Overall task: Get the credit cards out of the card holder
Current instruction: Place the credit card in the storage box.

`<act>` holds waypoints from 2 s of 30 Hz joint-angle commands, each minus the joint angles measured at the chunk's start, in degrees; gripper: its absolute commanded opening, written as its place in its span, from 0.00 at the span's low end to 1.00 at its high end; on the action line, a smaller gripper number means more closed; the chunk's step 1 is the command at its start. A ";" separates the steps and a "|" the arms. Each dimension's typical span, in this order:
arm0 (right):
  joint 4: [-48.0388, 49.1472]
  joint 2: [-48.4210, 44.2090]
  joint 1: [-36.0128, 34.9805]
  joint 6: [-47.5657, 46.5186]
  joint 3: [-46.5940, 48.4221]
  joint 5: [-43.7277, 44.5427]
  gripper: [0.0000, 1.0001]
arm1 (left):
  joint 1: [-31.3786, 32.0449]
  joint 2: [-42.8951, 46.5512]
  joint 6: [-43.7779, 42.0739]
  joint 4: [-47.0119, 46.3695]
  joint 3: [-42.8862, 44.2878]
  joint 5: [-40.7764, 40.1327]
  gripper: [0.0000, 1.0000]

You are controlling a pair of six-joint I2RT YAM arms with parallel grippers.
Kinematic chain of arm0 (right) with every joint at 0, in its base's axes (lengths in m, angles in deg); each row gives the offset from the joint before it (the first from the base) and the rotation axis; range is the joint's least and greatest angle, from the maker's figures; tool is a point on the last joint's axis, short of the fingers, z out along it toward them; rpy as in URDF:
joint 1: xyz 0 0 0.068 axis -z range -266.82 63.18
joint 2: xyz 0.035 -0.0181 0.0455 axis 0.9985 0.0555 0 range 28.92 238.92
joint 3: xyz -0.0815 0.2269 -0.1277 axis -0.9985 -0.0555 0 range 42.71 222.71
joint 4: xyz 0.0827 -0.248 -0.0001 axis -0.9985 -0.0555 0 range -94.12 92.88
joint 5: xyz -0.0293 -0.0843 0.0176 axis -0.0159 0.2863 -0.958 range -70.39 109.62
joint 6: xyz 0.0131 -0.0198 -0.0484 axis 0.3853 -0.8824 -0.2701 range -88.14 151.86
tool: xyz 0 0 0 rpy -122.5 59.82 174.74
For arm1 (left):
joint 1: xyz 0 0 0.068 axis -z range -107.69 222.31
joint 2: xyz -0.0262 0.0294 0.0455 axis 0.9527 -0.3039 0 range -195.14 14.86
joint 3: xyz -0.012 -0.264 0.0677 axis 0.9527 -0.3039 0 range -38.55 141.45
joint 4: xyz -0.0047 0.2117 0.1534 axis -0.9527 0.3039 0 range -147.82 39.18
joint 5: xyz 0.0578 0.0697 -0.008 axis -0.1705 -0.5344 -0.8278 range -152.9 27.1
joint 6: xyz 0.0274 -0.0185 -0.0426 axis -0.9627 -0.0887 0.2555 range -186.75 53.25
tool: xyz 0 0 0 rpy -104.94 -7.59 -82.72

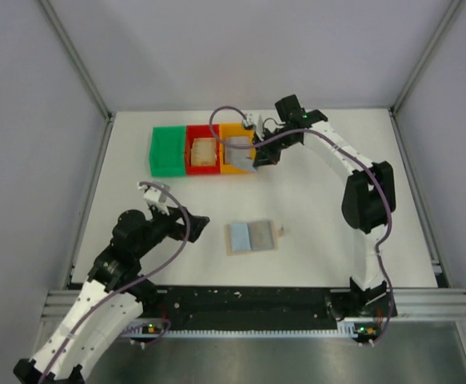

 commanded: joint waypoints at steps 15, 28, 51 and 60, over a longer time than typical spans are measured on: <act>-3.28 -26.02 -1.90 -2.22 -20.74 -9.57 0.00 | -7.91 -45.77 -24.33 -26.61 26.59 51.93 0.81; -3.28 -28.84 -3.13 -3.01 -21.18 -11.76 0.00 | -6.77 -55.62 -28.12 -25.74 33.71 60.31 0.75; -3.19 -30.25 -3.75 -3.10 -21.53 -13.26 0.00 | -4.39 -61.69 -36.38 -10.72 41.00 58.37 0.31; -3.02 -29.90 -3.83 -2.57 -21.71 -12.56 0.00 | -3.34 -62.92 -39.10 -6.32 42.94 58.72 0.00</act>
